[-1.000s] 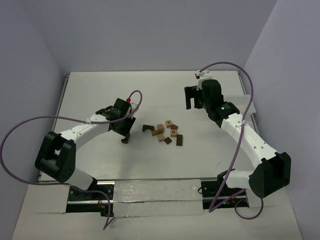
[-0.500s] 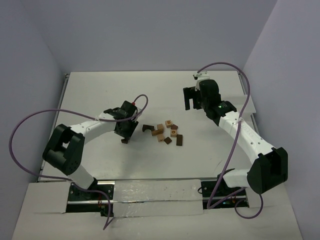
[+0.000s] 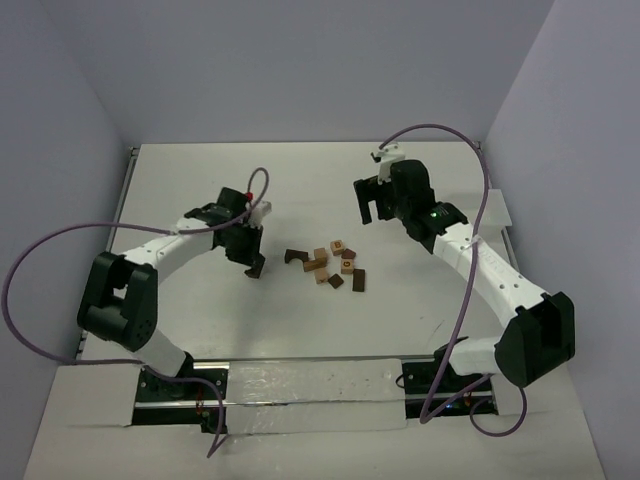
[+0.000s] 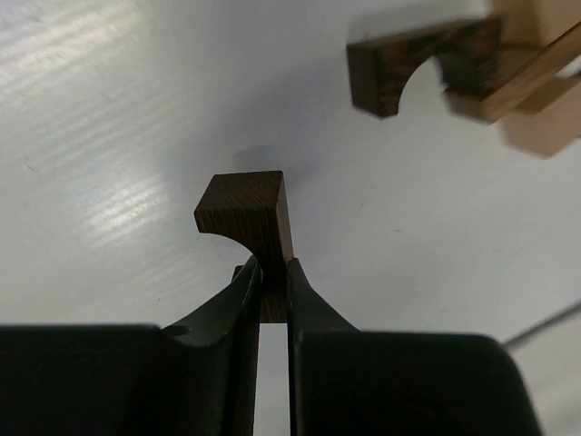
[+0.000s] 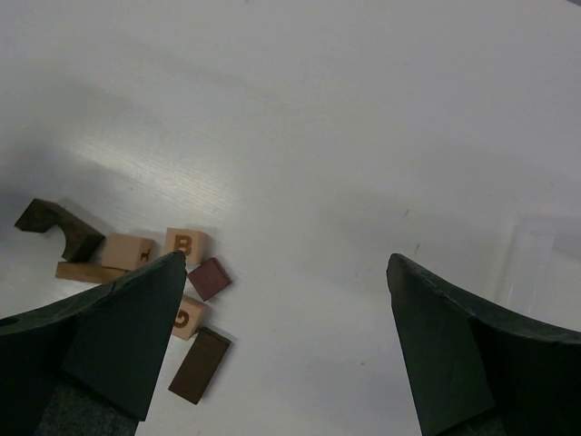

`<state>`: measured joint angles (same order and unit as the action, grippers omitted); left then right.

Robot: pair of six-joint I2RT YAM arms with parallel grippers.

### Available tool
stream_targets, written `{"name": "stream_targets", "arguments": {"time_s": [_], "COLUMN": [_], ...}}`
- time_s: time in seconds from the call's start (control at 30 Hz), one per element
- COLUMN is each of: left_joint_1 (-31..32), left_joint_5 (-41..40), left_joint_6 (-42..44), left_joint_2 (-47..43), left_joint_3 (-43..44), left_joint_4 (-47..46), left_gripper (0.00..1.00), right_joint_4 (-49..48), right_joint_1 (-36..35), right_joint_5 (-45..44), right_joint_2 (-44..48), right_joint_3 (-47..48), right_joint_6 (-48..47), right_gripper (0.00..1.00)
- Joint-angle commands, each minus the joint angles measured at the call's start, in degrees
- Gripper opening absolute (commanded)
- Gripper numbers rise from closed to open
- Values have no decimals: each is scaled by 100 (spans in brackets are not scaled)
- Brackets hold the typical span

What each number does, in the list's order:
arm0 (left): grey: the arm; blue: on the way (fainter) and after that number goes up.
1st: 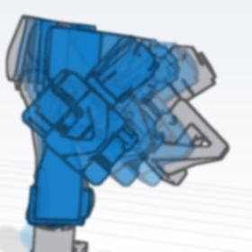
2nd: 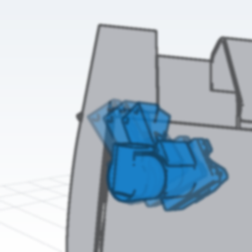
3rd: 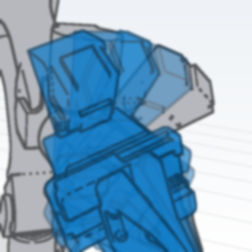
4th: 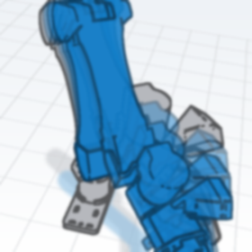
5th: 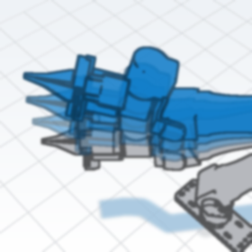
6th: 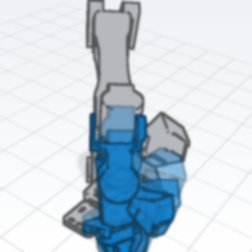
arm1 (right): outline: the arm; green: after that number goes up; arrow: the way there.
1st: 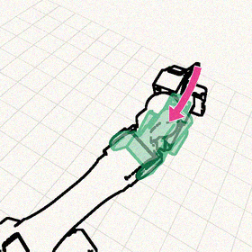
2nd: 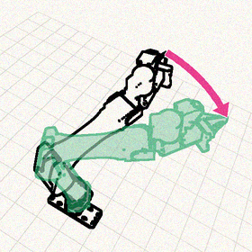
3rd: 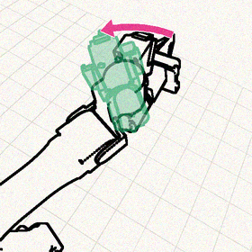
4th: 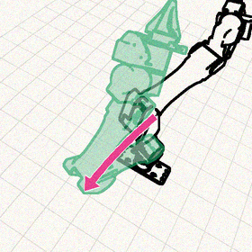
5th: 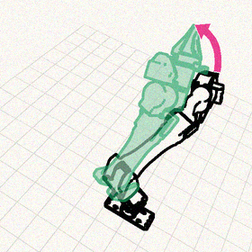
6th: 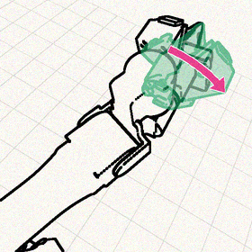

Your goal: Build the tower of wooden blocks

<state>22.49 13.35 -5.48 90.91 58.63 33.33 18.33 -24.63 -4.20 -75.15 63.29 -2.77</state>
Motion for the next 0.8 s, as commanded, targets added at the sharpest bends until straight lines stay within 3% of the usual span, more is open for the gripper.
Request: {"name": "stream_targets", "arguments": {"time_s": [0.0,0.13,0.3,0.47,0.77], "left_joint_1": [-1267,-1794,-1854,-1854,-1862], "left_joint_5": [3299,4461,5449,5381,4999], "left_joint_6": [-456,-828,-1355,-1867,-2080], "left_joint_2": [-301,3,739,1400,1983], "left_joint_3": [43,-124,-211,-273,-107], "left_joint_4": [-1026,-1881,-2925,-3977,-4300], "left_gripper": [0,0,2,4,8], "right_joint_4": [-337,-630,-561,-478,-429], "right_joint_1": [-164,-506,-749,-806,-815], "right_joint_5": [716,714,562,542,508], "right_joint_2": [-49,-53,-343,-484,-679], "right_joint_3": [324,195,330,446,587], "right_joint_6": [-427,-828,-962,-945,-892], "right_gripper": [98,99,99,99,99]}}
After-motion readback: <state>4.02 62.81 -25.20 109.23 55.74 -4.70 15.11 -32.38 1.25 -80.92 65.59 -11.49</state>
